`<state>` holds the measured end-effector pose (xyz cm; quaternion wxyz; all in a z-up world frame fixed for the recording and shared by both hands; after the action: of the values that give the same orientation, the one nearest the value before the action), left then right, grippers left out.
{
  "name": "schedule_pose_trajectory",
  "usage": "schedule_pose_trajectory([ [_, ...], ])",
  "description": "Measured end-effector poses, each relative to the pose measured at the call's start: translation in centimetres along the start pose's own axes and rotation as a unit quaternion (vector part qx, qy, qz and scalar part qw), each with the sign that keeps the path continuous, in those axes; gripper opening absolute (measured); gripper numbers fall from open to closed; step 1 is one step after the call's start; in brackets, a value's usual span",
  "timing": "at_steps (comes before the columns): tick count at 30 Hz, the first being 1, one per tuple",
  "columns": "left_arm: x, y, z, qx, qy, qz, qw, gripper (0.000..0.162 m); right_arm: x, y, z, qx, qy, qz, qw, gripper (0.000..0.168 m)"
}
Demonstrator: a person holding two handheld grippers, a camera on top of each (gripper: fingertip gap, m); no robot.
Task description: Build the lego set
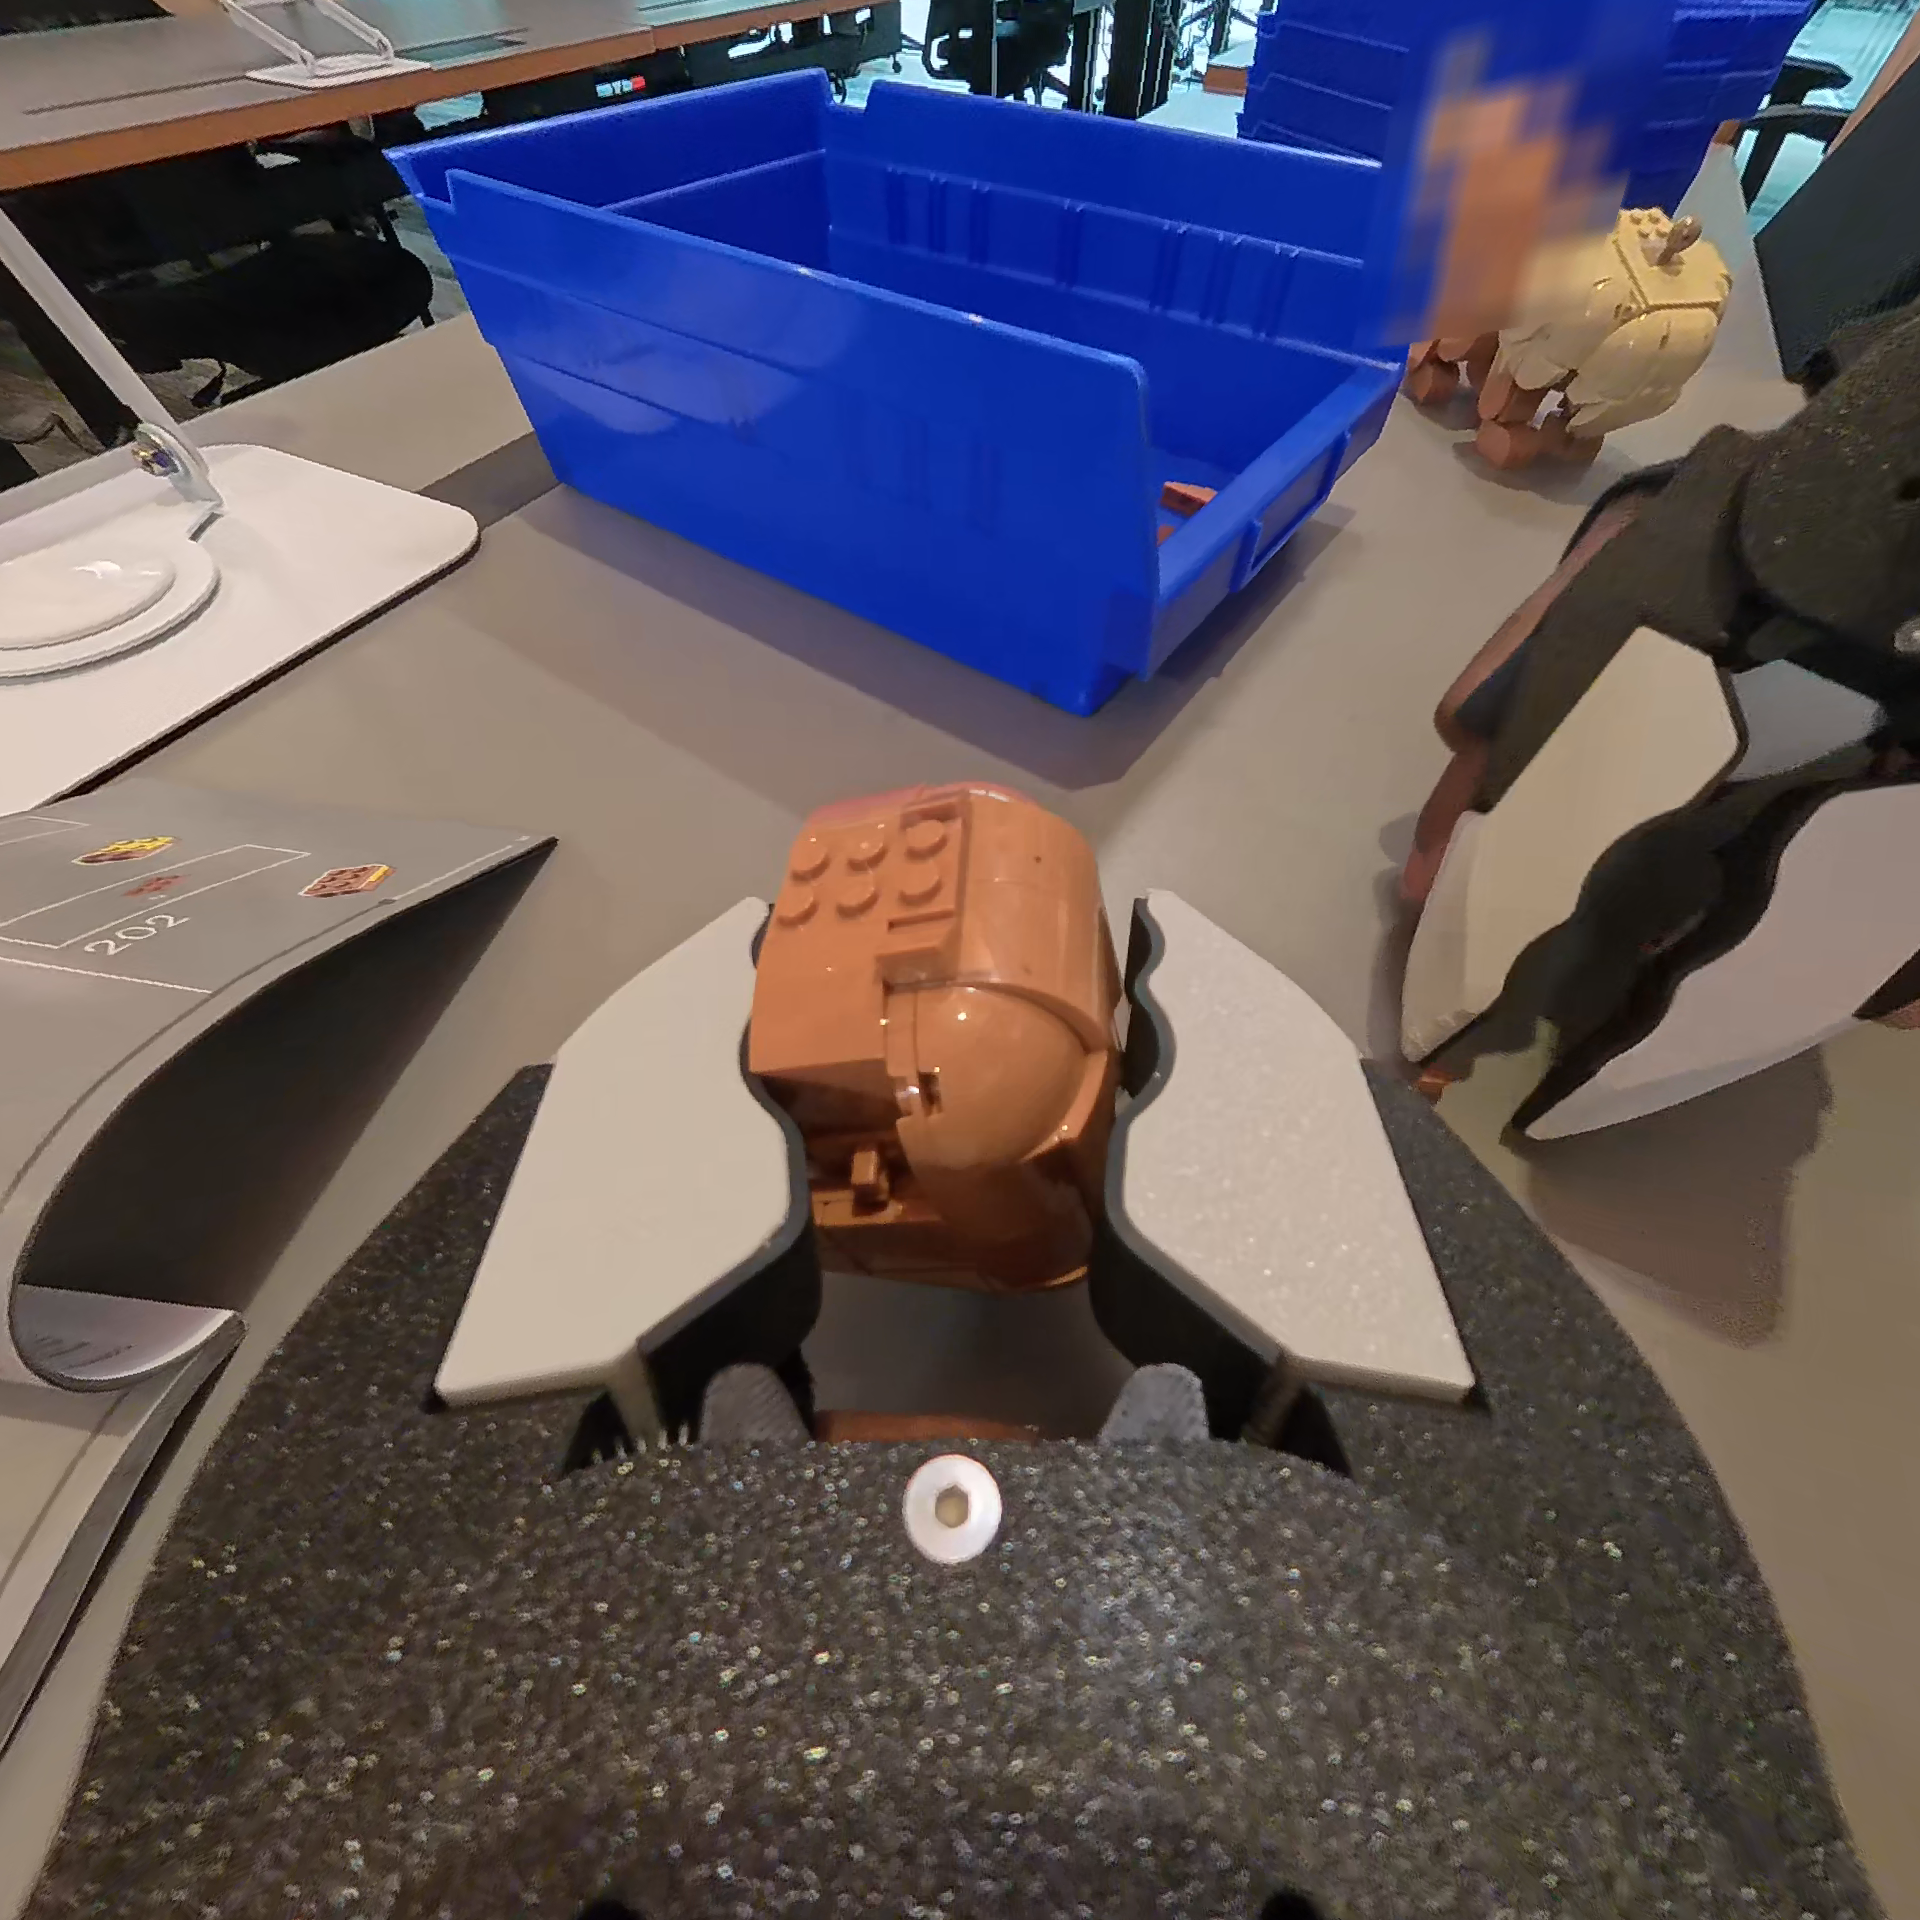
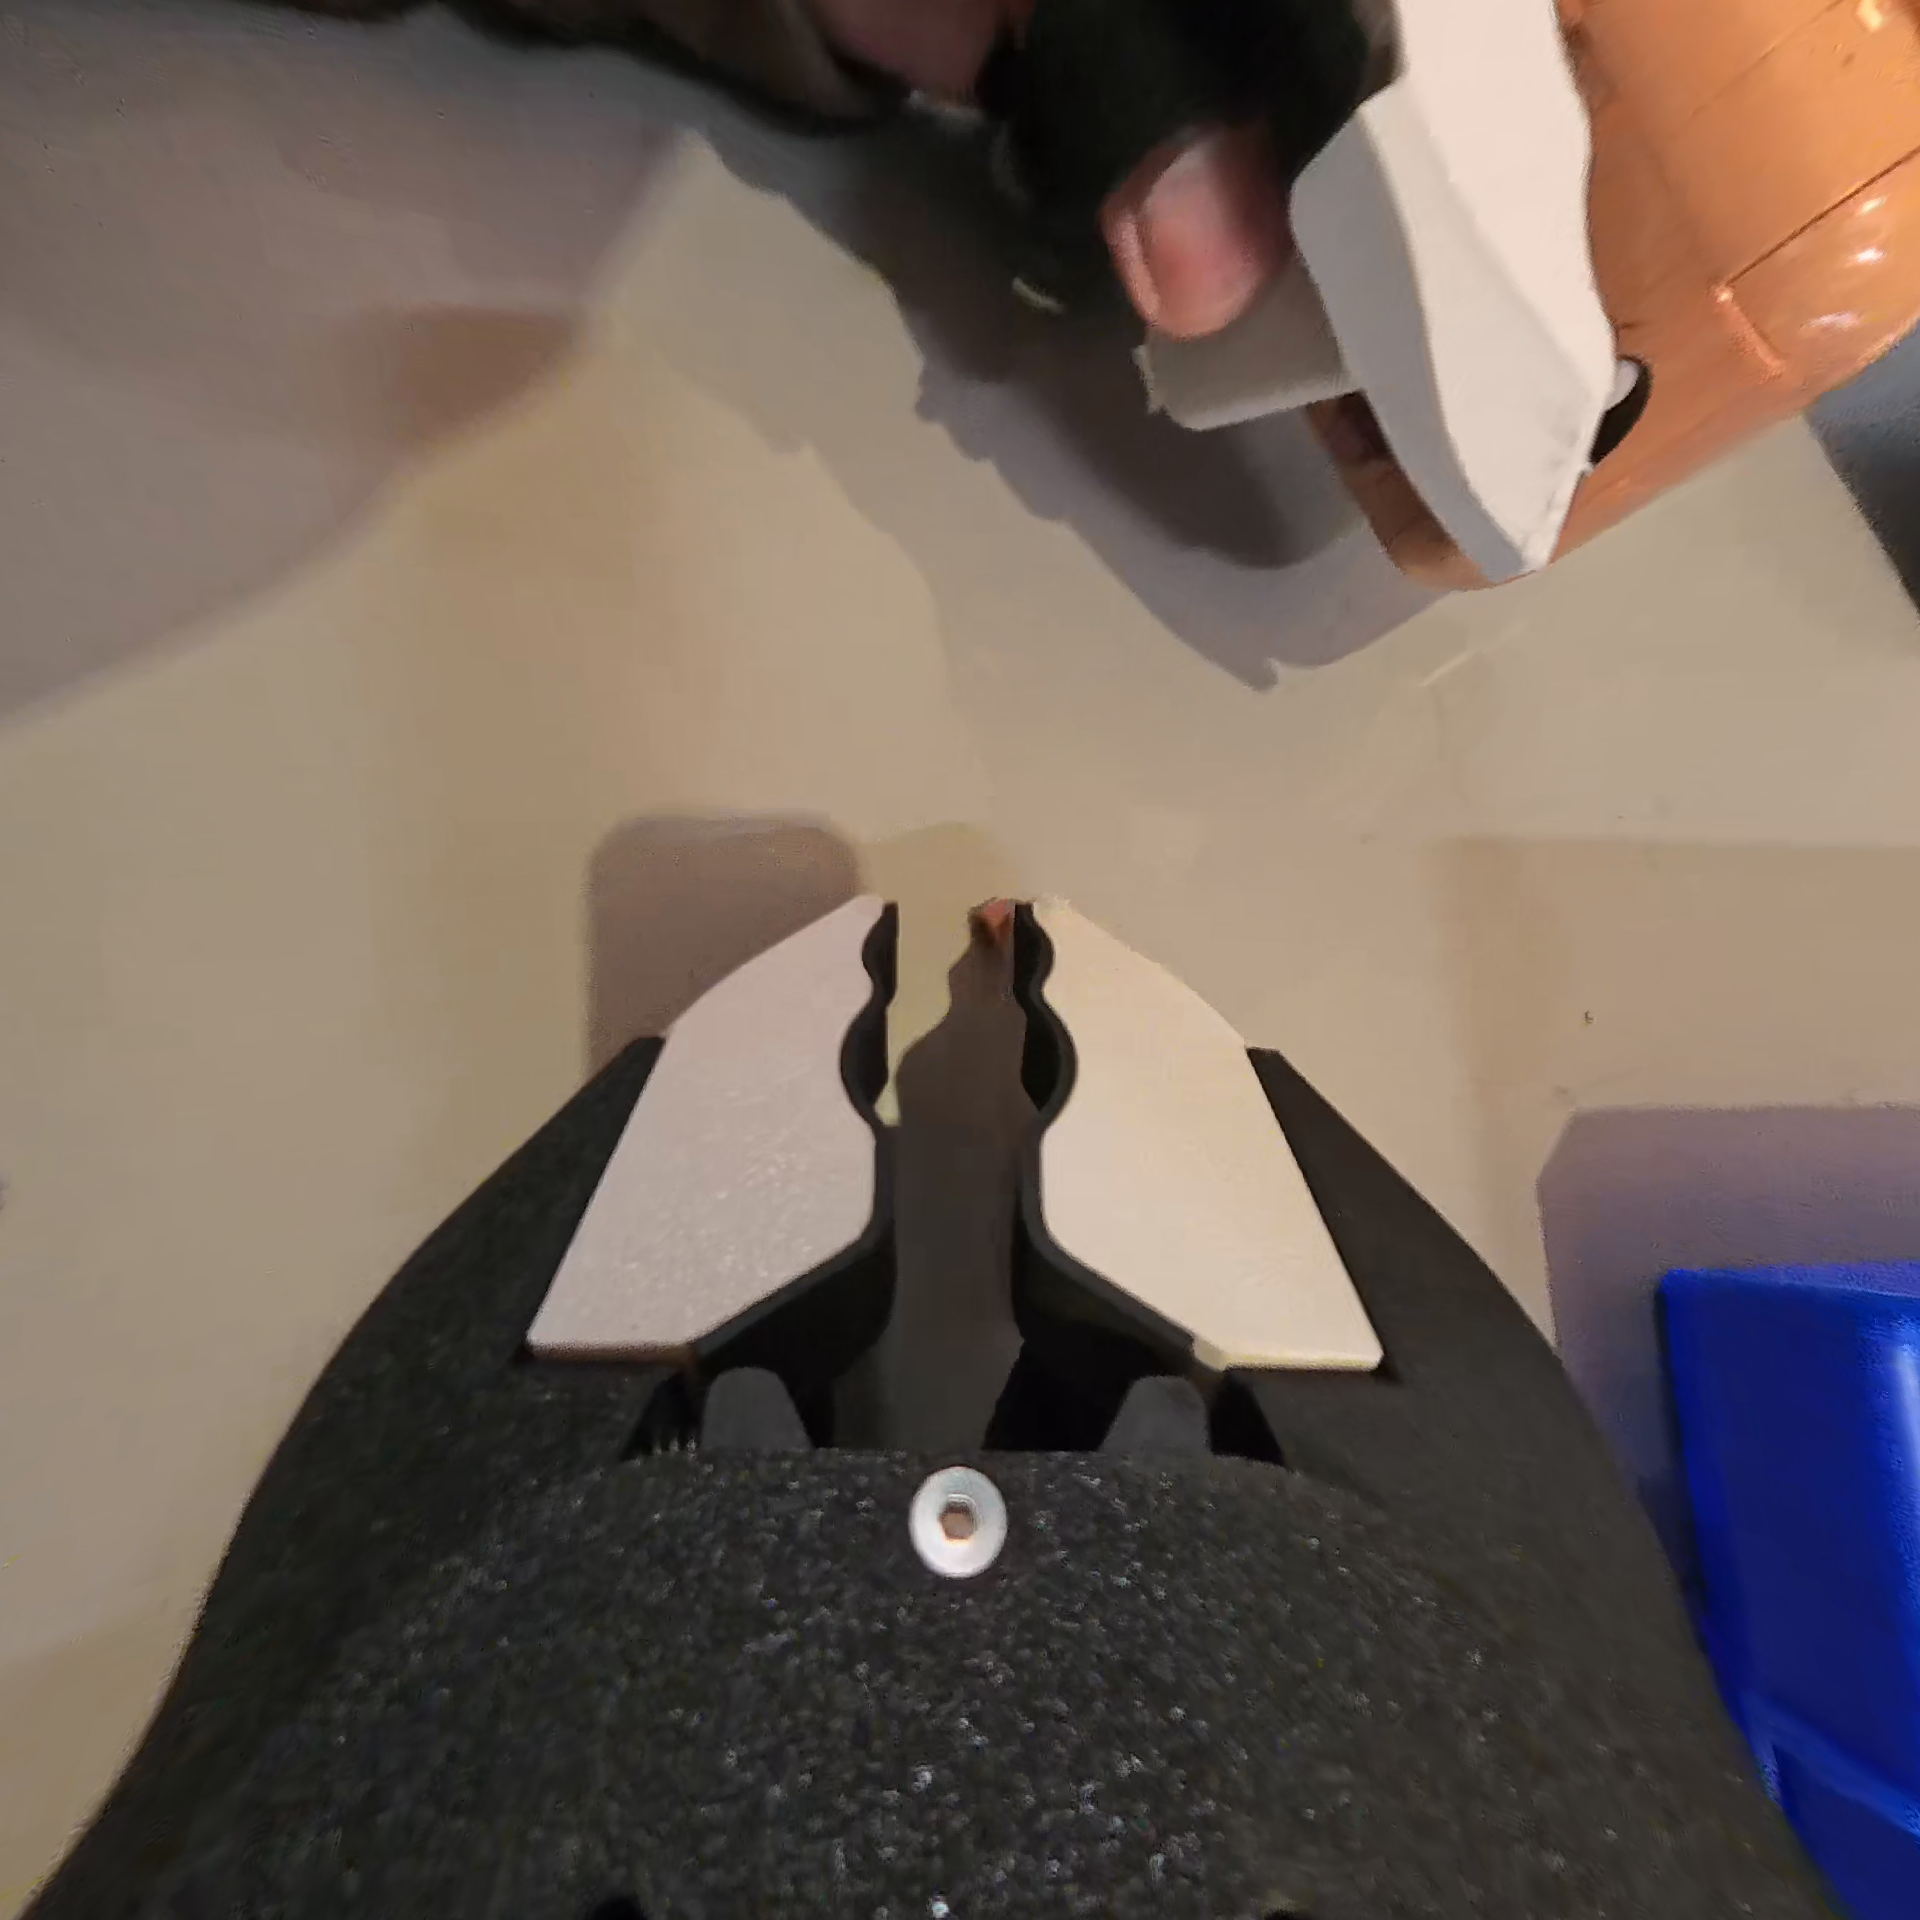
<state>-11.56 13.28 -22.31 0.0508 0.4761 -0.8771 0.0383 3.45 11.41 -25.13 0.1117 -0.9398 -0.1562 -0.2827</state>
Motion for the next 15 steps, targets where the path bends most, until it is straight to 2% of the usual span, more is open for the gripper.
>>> schedule_pose_trajectory([
  [7, 0.00, 0.03, 0.04, 0.002, 0.002, 0.000, 1.000, 0.062, 0.85, 0.84, 0.38, 0.018, -0.006, -0.004, 1.000, 0.014],
  [10, 0.00, 0.04, 0.04, 0.002, 0.002, -0.001, 1.000, 0.062, 1.08, 0.29, -0.19, -0.016, -0.029, 0.005, 0.999, 0.014],
  [15, 0.00, 0.02, 0.06, 0.001, 0.004, 0.000, 1.000, 0.062, 0.27, -0.03, 0.19, -0.042, -0.007, 0.015, 0.999, 0.015],
])
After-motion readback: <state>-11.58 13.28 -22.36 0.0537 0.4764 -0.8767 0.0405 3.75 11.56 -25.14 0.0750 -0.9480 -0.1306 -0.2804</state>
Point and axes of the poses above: each gripper's, where its closed fingertips meet, x back along the fingers, z out of its underside, y = z × x across the jaws, the point moved 6 cm from there along x, back along the fingers, and after that the axes turned 14 degrees about -y, right-handed, at the moved point
